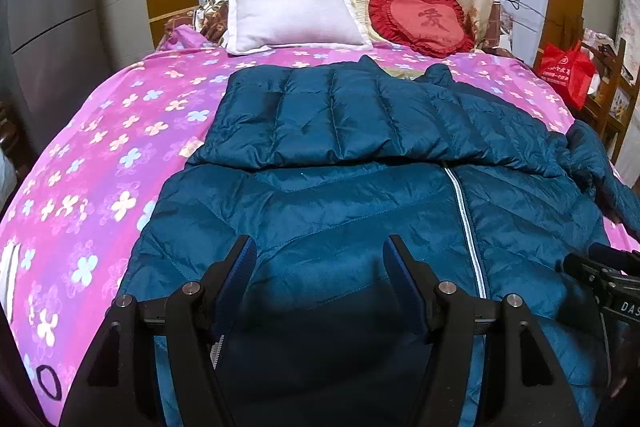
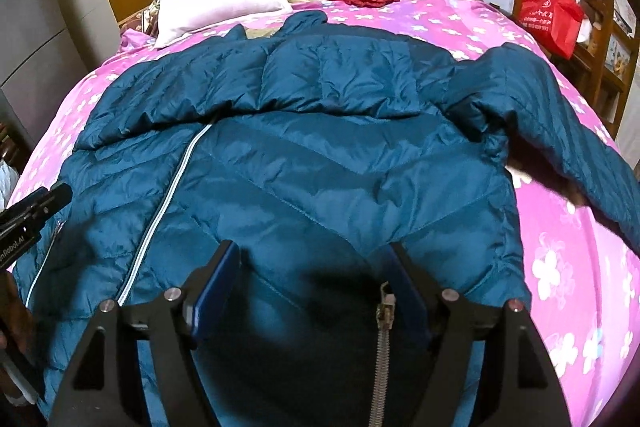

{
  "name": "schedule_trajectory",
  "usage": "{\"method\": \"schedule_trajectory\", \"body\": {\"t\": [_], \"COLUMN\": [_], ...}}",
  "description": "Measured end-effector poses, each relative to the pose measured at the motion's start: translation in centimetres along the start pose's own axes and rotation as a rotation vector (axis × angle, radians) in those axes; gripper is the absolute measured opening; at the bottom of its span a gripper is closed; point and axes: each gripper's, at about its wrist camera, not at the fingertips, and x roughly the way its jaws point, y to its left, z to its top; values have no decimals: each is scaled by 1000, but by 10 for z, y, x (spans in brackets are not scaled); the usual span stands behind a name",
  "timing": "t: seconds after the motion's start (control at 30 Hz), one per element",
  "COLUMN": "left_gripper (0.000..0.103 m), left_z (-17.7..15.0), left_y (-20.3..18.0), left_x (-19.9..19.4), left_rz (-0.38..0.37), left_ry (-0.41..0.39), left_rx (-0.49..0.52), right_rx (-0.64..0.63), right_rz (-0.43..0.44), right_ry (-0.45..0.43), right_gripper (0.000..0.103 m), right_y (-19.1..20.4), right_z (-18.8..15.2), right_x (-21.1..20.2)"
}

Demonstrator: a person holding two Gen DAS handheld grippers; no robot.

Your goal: Fold large clothes

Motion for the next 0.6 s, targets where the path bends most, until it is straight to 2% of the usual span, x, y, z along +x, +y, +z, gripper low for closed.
{"method": "schedule_trajectory", "body": {"t": [0.6], "left_gripper": [47], "left_z": [-5], "left_y": [-10], "left_x": [-2], "left_rz": [-39], "left_ry": [11], "left_rx": [3], "right_rx": [-24], "right_rz": [-3], "right_ry": [-8], "right_gripper": [81], "right_y": [17], "right_z": [-3], "right_x": [-1]}}
